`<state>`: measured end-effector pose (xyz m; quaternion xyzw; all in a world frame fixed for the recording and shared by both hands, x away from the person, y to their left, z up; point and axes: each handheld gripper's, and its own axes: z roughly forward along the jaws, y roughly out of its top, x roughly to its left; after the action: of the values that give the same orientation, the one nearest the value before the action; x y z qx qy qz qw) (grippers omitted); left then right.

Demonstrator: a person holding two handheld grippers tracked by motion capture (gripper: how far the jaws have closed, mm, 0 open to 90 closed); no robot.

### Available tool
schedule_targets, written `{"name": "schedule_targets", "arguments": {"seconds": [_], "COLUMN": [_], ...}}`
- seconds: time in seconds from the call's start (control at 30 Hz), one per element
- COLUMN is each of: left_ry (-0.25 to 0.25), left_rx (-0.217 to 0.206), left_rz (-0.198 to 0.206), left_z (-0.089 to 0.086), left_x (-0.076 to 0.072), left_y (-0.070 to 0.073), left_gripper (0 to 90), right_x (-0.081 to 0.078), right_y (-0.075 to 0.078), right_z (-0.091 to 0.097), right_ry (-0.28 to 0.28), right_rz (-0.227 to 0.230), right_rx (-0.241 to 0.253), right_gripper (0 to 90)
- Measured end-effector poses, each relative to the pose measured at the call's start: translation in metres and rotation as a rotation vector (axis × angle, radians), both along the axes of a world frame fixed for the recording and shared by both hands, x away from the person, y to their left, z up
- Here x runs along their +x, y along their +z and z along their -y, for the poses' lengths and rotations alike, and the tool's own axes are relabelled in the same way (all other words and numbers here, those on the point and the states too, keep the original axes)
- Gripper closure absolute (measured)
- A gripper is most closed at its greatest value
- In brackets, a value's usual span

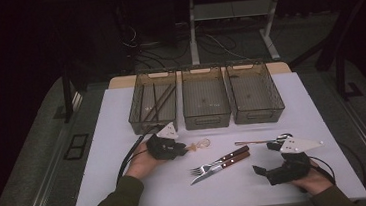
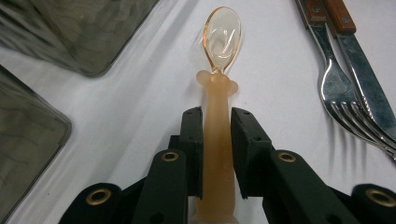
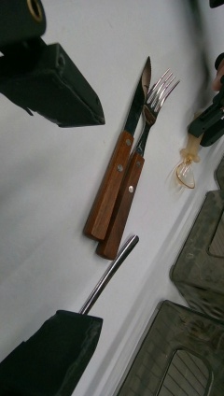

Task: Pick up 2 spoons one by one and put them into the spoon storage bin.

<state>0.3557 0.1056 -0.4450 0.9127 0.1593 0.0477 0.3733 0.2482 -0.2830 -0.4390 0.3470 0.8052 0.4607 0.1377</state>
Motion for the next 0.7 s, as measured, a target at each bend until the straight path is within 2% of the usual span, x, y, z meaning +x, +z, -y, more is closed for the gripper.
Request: {"name": "schedule_targets", "arguments": {"seconds": [0.2,0.3,0.5,0.7], "left_ry": [0.001,0.002,0.021,0.064], "left_rx": [0.002,-0.005,-0.027,-0.063], "left_rz": [0.005,0.021,0.052,0.079], "left_z": [0.002,0.001,-0.003,-0.004], "left_x": [-0.003,-0.005,-0.010,-0.014], "left_y": [0.003,0.007,0.017,0.026], "left_gripper": [75.1,75.1,75.1,75.1], "right_x": [0.000,0.000,0.000,0.000], "right_y": [0.000,0.000,0.000,0.000], "right_z": [0.000,0.000,0.000,0.000], "right_ry": [0.001,0.002,0.002,0.004], "right_rz": [0.000,0.000,0.000,0.003], "right_rx": [-0.001,-0.002,-0.003,-0.006], "right_gripper": [4.1,4.1,4.1,4.1]}}
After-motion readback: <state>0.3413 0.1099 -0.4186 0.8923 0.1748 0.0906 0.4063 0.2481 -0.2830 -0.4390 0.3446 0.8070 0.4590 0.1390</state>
